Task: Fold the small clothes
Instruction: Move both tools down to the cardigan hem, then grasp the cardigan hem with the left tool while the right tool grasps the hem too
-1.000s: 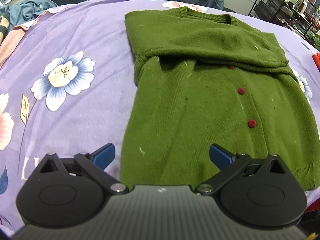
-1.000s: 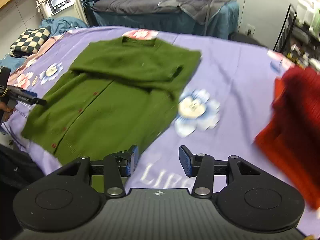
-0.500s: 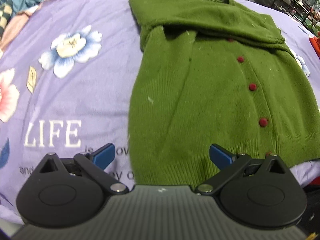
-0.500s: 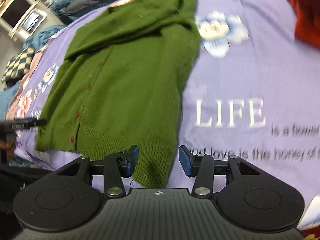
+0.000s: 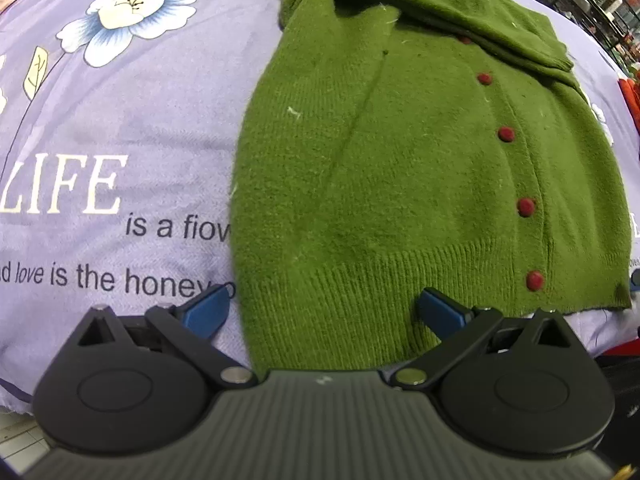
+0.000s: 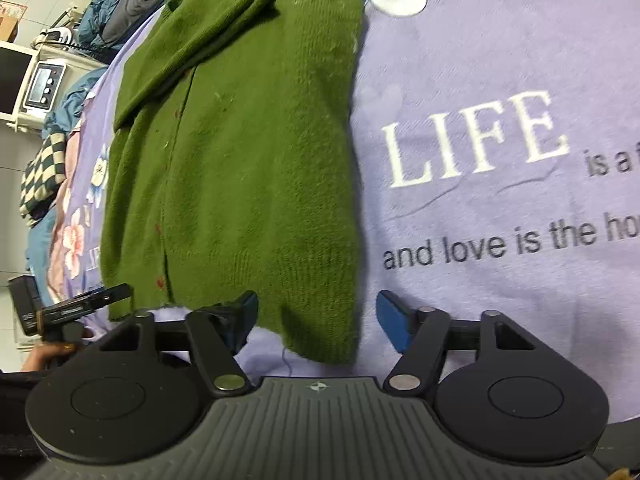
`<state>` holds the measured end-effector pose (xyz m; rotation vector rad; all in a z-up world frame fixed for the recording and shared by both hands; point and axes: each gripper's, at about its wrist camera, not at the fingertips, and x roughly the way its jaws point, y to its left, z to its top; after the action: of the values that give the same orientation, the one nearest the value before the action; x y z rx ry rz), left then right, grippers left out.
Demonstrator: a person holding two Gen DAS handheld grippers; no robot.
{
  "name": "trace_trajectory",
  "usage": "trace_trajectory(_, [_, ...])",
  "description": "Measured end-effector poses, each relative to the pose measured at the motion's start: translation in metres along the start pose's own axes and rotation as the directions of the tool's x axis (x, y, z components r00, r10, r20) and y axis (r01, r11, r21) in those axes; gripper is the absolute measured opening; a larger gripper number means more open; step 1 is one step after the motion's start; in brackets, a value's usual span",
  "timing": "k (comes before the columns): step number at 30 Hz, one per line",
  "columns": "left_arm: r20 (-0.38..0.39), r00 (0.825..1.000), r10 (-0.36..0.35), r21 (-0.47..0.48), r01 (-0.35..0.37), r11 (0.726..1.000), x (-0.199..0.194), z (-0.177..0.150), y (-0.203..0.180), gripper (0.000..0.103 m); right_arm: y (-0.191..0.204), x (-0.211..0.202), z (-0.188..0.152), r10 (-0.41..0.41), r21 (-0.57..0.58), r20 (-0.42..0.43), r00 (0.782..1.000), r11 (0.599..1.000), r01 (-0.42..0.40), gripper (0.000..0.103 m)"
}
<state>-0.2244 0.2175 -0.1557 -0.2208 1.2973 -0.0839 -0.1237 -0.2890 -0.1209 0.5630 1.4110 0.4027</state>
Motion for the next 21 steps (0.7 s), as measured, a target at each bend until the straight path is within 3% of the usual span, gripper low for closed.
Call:
trace_trajectory(8, [0.012, 0.999, 0.040, 0.011, -0.040, 0.999, 0.001, -0.004, -0.012, 0.103, -0.010, 0.004, 0.004, 0.033, 0.067, -0.013, 0.999, 0.997, -0.032, 0.103])
trace_trajectory(10, [-0.002, 1.000, 0.002, -0.008, -0.002, 1.000, -0.002, -0.003, -0.012, 0.101, -0.011, 0.004, 0.005, 0.042, 0.078, -0.016, 0.999, 0.996, -0.041, 0.103])
trace_trajectory(12, [0.004, 1.000, -0.025, -0.012, 0.025, 1.000, -0.005, -0.004, -0.011, 0.093, -0.009, 0.004, 0.004, 0.046, 0.077, -0.020, 0.999, 0.996, -0.044, 0.103])
trace_trajectory(14, [0.006, 1.000, -0.012, 0.001, 0.012, 1.000, -0.009, -0.007, -0.011, 0.071, -0.009, 0.004, 0.004, 0.050, 0.070, -0.022, 0.999, 0.996, -0.048, 0.103])
trace_trajectory(15, [0.004, 1.000, -0.008, 0.004, 0.008, 1.000, -0.012, -0.007, -0.009, 0.065, -0.008, 0.005, 0.005, 0.053, 0.075, -0.024, 0.998, 0.996, -0.051, 0.103])
trace_trajectory(17, [-0.008, 0.999, -0.041, -0.024, 0.041, 0.999, -0.016, -0.006, -0.001, 0.044, -0.011, 0.004, 0.005, 0.062, 0.095, -0.030, 0.998, 0.994, -0.059, 0.103])
trace_trajectory(19, [-0.031, 0.993, -0.116, -0.076, 0.113, 0.991, -0.017, -0.004, 0.007, 0.036, -0.013, 0.005, 0.005, 0.078, 0.126, -0.030, 0.997, 0.989, -0.073, 0.103])
trace_trajectory(21, [-0.046, 0.991, -0.128, -0.078, 0.124, 0.989, -0.014, -0.003, 0.008, 0.037, -0.017, 0.003, 0.004, 0.096, 0.153, -0.030, 0.995, 0.984, -0.090, 0.103])
